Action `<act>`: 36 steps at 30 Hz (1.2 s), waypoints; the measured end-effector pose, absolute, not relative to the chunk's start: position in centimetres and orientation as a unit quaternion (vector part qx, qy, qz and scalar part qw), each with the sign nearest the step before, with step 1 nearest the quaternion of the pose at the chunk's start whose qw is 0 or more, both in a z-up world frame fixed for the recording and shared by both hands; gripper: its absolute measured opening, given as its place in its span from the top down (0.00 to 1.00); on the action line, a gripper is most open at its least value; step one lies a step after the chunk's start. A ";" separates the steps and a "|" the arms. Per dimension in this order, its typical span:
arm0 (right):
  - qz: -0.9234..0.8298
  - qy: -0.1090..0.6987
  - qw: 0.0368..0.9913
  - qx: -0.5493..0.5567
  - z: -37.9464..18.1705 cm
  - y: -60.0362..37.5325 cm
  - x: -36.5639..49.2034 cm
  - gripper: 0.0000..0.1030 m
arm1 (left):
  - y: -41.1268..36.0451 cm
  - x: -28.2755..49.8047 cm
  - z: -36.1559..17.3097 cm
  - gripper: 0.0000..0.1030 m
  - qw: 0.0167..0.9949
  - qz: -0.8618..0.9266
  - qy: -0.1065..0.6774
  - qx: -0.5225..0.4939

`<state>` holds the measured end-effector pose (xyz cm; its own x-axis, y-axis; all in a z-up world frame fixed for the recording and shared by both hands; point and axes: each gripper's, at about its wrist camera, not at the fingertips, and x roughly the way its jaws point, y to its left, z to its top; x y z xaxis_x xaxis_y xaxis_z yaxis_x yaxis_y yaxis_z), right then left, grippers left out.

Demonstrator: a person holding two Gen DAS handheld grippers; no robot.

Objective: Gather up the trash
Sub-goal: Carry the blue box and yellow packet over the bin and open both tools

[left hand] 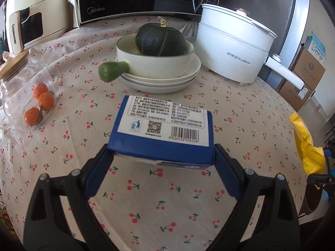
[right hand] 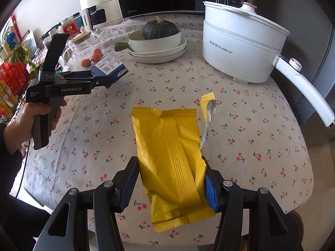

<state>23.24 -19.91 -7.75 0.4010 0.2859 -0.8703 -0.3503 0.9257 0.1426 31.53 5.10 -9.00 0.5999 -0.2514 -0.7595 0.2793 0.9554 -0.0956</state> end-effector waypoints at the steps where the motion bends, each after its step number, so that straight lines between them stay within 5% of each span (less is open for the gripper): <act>1: 0.189 0.510 0.839 -0.027 -7.3 -20.1 22.8 0.44 | 5.0 30.7 -8.6 0.09 0.895 -0.148 0.420 0.017; 14: 0.148 0.477 0.866 0.005 -3.9 -25.5 15.5 0.44 | 1.4 19.6 -5.6 0.09 0.901 -0.169 0.399 0.025; 36: 0.034 0.499 0.864 0.052 -7.4 -38.6 6.7 0.44 | -13.7 11.7 -6.2 0.09 0.858 -0.322 0.395 0.057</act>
<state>6.69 -38.60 -7.39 0.5000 0.1103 -0.8590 -0.0064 0.9923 0.1236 11.67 -13.68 -6.15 0.4799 -0.5080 -0.7153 0.5988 0.7855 -0.1561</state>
